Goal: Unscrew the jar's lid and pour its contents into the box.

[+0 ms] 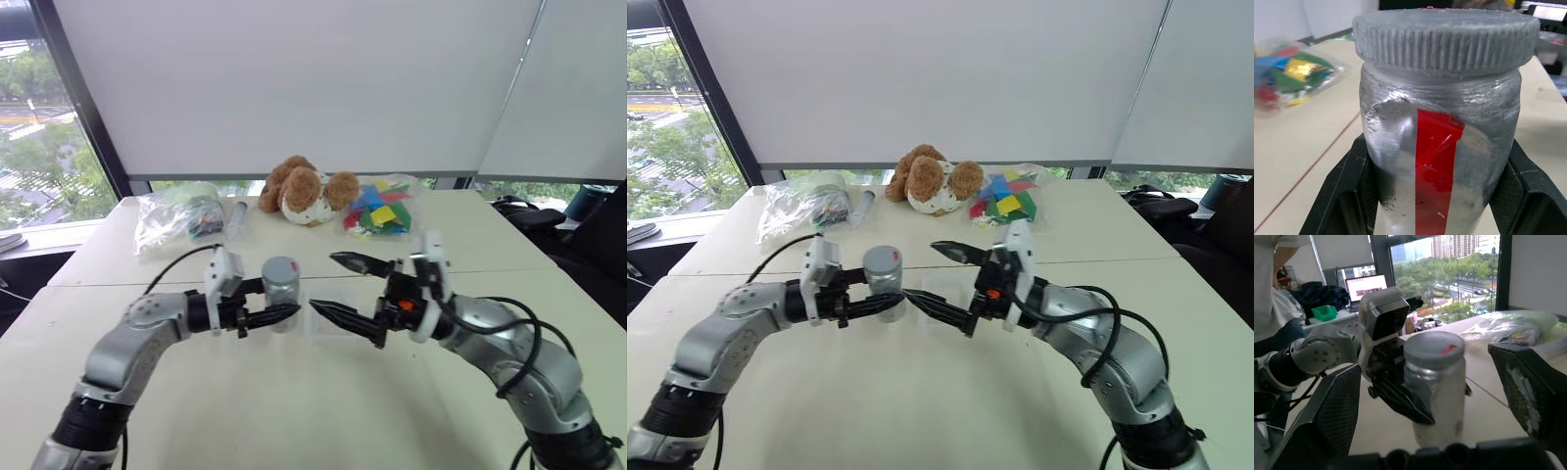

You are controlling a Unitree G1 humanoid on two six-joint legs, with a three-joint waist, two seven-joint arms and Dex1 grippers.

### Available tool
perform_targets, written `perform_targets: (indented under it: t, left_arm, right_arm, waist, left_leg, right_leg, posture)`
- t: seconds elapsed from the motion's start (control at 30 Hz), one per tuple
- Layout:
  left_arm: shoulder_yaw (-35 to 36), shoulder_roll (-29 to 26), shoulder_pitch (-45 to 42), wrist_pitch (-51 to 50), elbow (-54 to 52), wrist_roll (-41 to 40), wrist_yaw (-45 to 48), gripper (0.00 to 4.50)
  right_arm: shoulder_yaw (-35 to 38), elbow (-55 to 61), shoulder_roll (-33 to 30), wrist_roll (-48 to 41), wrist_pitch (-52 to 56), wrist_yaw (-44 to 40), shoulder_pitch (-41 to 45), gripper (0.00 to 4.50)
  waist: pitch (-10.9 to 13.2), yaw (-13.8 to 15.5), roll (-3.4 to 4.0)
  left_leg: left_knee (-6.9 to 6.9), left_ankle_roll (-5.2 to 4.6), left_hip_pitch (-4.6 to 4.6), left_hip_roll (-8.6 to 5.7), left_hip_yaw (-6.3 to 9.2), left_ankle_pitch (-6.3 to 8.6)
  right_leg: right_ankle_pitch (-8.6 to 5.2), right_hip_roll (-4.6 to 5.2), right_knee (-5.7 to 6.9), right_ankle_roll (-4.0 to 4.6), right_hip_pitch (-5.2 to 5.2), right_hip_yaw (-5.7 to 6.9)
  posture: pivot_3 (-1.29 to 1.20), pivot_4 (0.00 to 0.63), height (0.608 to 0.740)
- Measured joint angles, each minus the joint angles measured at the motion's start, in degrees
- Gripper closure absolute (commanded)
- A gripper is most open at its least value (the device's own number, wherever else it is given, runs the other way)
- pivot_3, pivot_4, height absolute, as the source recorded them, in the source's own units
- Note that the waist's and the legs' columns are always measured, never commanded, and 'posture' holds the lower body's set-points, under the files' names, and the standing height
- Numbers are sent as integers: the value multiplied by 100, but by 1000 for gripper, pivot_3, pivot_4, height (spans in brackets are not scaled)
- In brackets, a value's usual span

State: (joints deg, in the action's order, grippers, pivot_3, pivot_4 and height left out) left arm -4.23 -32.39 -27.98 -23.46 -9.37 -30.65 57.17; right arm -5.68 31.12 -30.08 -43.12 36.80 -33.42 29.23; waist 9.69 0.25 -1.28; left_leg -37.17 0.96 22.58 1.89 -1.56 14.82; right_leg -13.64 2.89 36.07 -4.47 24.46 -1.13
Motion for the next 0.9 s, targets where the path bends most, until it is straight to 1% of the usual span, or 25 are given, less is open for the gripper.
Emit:
perform_targets:
  t: [0.1, 0.37, 0.67, 0.7, 0.77, 0.8, 0.83, 0.87, 0.9]
  left_arm:
    - [-165, 124, -27, 6, 22, 96, -1, 2253]
    - [-234, 322, -6, 7, 23, 200, 20, 2253]
    - [-315, 374, 161, 8, -113, 249, 11, 2253]
    - [-317, 374, 198, 8, -137, 251, 10, 2253]
    - [-322, 385, 243, 8, -177, 252, 6, 2253]
    - [-322, 404, 246, 8, -185, 252, -9, 2253]
    - [-318, 433, 245, 8, -187, 251, -30, 2253]
    - [-317, 435, 246, 8, -187, 251, -39, 2253]
    - [-317, 435, 247, 8, -187, 251, -38, 2253]
  right_arm:
    - [-89, -111, 13, 113, 202, 75, 141, 0]
    - [-297, -632, 220, 593, 185, -86, 378, 0]
    - [-304, -765, 434, 680, 176, -321, 543, 0]
    - [-302, -765, 443, 678, 188, -340, 543, 254]
    - [-301, -765, 462, 668, 236, -367, 543, 900]
    - [-301, -765, 467, 666, 246, -393, 543, 1323]
    - [-303, -764, 476, 646, 255, -429, 543, 1851]
    - [-301, -762, 475, 644, 261, -453, 543, 2167]
    - [-299, -762, 475, 645, 266, -467, 543, 2159]
  waist:
    - [0, -6, 0]
    - [0, -86, 0]
    - [0, -102, 0]
    - [0, -101, 0]
    - [0, -98, 0]
    - [0, -95, 0]
    - [0, -94, 0]
    - [0, -96, 0]
    - [0, -99, 0]
  left_leg:
    - [-1, 0, -1, 1, 0, 0]
    - [-1, -1, 0, 2, 2, 0]
    - [0, -1, -1, 5, 3, 0]
    - [0, -1, -1, 5, 3, 0]
    - [-1, -1, -1, 5, 3, 0]
    - [-1, -1, -1, 5, 3, 0]
    - [-1, -1, -1, 5, 3, 0]
    - [-1, -1, -1, 5, 3, 0]
    - [-1, -1, -1, 5, 3, 0]
  right_leg:
    - [0, -1, 0, 0, 0, 0]
    - [1, -4, 1, -2, 0, 0]
    - [1, -7, 2, -3, 0, -1]
    - [1, -6, 2, -3, 0, -1]
    - [1, -6, 2, -3, 0, -1]
    - [1, -6, 2, -2, 0, -1]
    - [1, -6, 2, -2, 0, -1]
    - [1, -6, 2, -2, 0, -1]
    - [1, -6, 2, -2, 0, -1]
  posture:
    - [0, 150, 740]
    - [0, 150, 740]
    - [0, 150, 740]
    - [0, 150, 740]
    - [0, 150, 740]
    - [0, 150, 740]
    - [0, 150, 740]
    - [0, 150, 740]
    - [0, 150, 740]
